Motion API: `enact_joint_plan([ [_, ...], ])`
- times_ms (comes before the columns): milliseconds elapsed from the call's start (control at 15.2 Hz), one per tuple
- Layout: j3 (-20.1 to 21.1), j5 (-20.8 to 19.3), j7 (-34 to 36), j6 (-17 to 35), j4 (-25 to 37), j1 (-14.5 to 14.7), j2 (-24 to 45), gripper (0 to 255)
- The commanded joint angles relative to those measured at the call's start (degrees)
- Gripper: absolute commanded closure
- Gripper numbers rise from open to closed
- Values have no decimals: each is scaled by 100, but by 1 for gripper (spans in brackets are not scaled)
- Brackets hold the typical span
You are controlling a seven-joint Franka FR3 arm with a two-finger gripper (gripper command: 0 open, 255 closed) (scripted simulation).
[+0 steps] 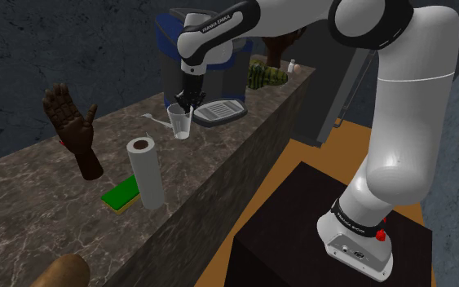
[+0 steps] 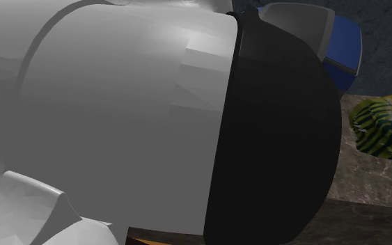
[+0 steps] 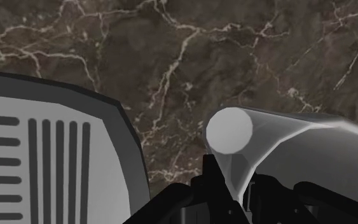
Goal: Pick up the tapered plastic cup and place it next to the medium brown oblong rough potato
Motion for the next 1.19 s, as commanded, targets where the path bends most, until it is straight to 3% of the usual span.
enact_joint_plan([
  [0, -1, -1, 0, 0, -1, -1, 1, 255],
  [198, -1, -1, 0, 1, -1, -1, 3, 255],
  [1122, -12, -47, 118, -934, 578, -9, -358, 255],
])
